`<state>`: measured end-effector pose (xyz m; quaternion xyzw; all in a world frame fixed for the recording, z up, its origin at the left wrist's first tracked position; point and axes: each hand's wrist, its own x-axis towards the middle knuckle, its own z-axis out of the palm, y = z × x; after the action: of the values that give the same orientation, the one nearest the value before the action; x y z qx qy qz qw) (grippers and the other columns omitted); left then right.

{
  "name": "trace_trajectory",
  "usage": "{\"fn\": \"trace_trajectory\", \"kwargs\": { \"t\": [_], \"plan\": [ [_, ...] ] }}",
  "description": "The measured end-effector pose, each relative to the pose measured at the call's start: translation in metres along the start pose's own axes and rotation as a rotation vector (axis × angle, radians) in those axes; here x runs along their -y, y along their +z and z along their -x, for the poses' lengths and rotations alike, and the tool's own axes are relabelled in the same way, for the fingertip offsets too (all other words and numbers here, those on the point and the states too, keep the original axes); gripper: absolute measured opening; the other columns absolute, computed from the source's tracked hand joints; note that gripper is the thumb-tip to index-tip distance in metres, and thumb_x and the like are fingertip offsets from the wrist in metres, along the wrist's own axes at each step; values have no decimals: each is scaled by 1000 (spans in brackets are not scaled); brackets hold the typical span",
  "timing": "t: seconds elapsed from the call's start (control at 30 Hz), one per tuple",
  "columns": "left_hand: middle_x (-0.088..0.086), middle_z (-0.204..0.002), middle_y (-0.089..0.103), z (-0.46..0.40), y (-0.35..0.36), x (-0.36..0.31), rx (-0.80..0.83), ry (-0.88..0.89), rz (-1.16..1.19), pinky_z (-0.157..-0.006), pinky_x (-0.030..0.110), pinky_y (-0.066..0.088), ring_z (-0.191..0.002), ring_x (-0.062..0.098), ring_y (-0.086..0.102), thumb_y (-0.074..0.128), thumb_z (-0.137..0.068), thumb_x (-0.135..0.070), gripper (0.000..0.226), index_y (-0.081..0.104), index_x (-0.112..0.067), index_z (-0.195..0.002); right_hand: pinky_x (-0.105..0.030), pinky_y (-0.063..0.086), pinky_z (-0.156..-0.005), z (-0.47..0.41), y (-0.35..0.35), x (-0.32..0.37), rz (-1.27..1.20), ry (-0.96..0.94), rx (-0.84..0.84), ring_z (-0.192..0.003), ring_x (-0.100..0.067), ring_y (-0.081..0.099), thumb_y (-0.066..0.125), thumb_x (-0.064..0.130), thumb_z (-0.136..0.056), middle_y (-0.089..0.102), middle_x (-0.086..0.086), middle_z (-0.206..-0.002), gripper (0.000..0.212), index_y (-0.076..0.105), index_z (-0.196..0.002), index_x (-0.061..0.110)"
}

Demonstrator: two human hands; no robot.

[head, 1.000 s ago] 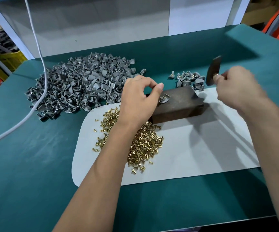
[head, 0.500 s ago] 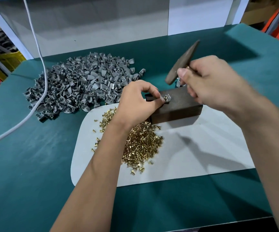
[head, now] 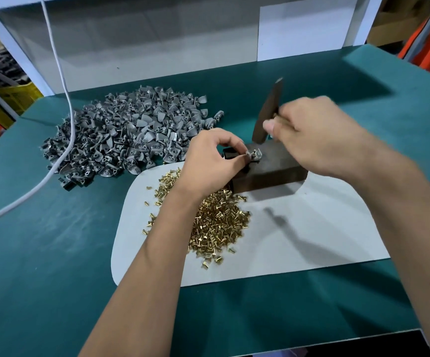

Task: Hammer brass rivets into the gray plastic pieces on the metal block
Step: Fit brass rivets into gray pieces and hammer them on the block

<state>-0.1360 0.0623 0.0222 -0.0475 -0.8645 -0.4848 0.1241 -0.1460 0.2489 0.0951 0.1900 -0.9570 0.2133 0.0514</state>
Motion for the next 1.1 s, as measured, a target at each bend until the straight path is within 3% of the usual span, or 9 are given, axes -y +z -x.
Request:
{"fn": "trace_trajectory", "kwargs": {
  "t": [0.13, 0.23, 0.3, 0.47, 0.63, 0.8, 0.9, 0.97, 1.1],
  "plan": [
    [-3, -99, 74, -2, 0, 2, 4, -8, -13, -93, 38, 54, -101, 13, 68, 85, -80, -15, 12, 76, -21, -76, -33, 35, -58, 3, 0, 4, -54, -15, -199, -70, -35, 54, 46, 39, -106, 61, -11, -80, 33, 55, -81, 19],
    [-2, -99, 74, -2, 1, 3, 7, -24, 19, -88, 29, 50, -101, 12, 68, 86, -79, -13, 11, 76, -17, -77, -37, 39, -70, 6, 17, 8, 113, 48, 82, -81, -37, 52, 43, 35, -108, 57, -12, -83, 39, 42, -72, 19],
    [-3, -100, 73, -2, 0, 2, -1, -29, 7, -86, 23, 46, -101, 8, 67, 87, -79, -13, 10, 77, -15, -78, -36, 39, -68, 3, 8, 8, 159, 74, 149, -81, -37, 55, 45, 37, -107, 54, -9, -78, 43, 41, -68, 19],
    [-10, -103, 71, -2, -1, 1, 6, -22, -41, -85, 18, 43, -104, 1, 63, 87, -79, -19, 10, 78, -21, -77, -34, 31, -57, 1, -3, 9, 16, 49, -178, -56, -27, 44, 45, 40, -106, 50, -8, -68, 43, 39, -69, 19],
    [-6, -105, 71, -1, 0, 3, -25, -8, -27, -89, 24, 45, -104, 5, 64, 88, -77, -16, 10, 78, -17, -78, -35, 35, -68, 6, 10, 8, 141, 137, 156, -78, -34, 48, 44, 35, -108, 54, -12, -83, 43, 38, -68, 20],
    [-11, -103, 71, -2, -1, 4, -6, -10, -50, -85, 11, 43, -102, -2, 63, 87, -79, -21, 9, 79, -19, -79, -34, 36, -67, 5, -1, 11, -30, 80, -204, -72, -33, 46, 45, 38, -107, 55, -9, -77, 36, 41, -76, 18],
    [-8, -102, 72, -2, -2, 3, 1, -12, -10, -89, 14, 45, -103, 2, 65, 88, -78, -18, 10, 78, -18, -78, -38, 39, -71, 7, 13, 16, 119, 87, 93, -82, -36, 51, 41, 32, -109, 63, -17, -95, 33, 43, -79, 19],
    [-6, -102, 72, -1, -2, 2, 4, -15, 0, -95, 24, 48, -104, 6, 66, 88, -78, -17, 11, 77, -18, -77, -38, 40, -71, 4, 9, 16, 163, 124, 162, -83, -36, 52, 43, 35, -108, 60, -14, -92, 40, 39, -71, 20],
    [-9, -102, 72, -2, -2, 4, 3, -31, -9, -90, 19, 45, -103, 3, 65, 88, -77, -17, 11, 77, -19, -76, -37, 38, -65, 4, 4, 14, 10, 84, -135, -72, -36, 49, 45, 40, -106, 54, -11, -79, 38, 44, -73, 21]
  ]
}}
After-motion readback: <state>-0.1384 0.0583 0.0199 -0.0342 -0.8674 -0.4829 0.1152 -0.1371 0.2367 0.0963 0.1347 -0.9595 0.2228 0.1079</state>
